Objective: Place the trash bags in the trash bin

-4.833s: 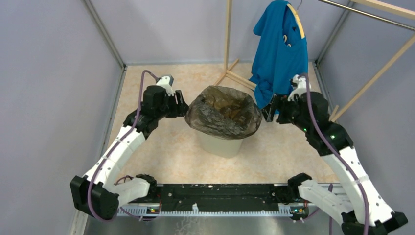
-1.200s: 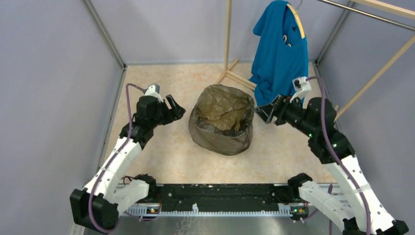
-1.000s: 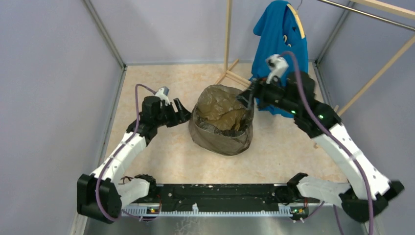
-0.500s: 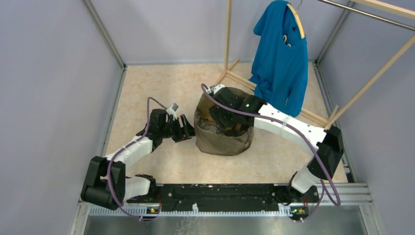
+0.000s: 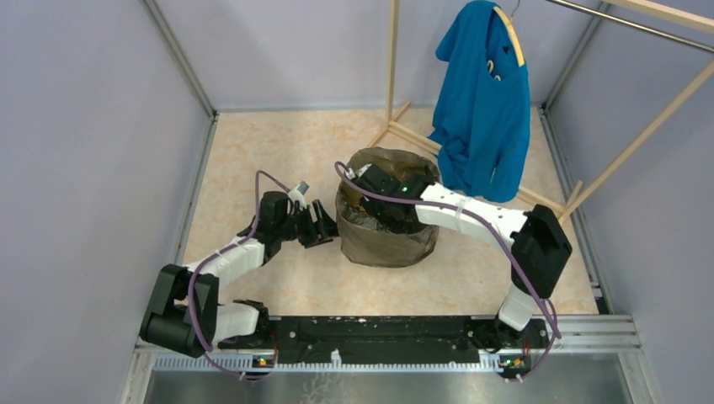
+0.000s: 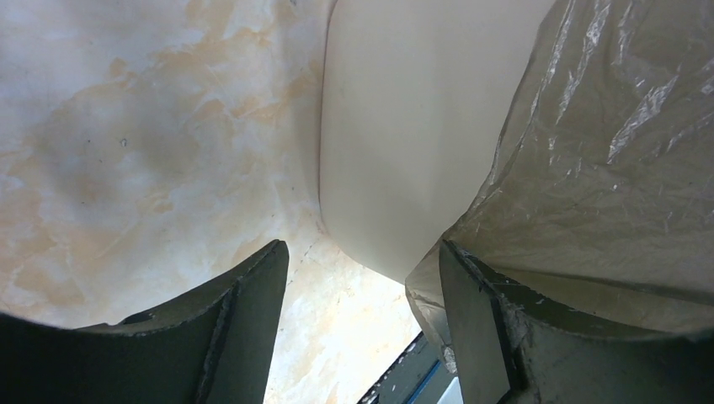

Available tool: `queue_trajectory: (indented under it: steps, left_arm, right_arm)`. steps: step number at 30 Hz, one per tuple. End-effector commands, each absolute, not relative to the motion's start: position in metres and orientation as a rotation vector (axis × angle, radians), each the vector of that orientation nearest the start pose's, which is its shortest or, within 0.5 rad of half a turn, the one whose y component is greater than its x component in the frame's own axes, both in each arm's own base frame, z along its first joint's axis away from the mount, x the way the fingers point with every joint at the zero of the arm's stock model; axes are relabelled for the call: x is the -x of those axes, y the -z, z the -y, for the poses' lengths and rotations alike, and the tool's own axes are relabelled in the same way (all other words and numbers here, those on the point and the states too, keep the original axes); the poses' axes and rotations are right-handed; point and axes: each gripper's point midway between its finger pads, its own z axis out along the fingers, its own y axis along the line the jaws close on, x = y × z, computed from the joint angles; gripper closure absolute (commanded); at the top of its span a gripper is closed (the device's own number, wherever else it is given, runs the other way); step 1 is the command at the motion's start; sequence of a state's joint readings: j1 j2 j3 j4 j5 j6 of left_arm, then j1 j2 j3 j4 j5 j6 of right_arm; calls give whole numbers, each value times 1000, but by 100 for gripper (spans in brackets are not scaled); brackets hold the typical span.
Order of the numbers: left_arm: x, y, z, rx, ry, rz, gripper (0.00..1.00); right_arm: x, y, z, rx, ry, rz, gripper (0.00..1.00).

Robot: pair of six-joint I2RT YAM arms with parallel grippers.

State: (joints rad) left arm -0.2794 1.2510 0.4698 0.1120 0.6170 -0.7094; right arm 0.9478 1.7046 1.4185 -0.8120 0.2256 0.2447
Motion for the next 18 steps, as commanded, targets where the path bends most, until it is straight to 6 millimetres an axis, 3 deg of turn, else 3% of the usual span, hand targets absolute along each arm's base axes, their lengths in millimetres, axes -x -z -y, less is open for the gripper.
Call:
queue_trajectory:
  steps: [1, 6, 18]
  left_arm:
    - [-243, -96, 204, 97, 1244, -2317, 27]
    - [-240, -96, 204, 99, 1252, -2314, 27]
    - [-234, -97, 215, 83, 1278, -2318, 28]
  right_arm:
    - [-251, -111, -313, 791, -242, -2496, 77]
    - [-253, -82, -323, 751, -320, -2542, 78]
    - [-264, -21, -316, 655, -301, -2623, 74]
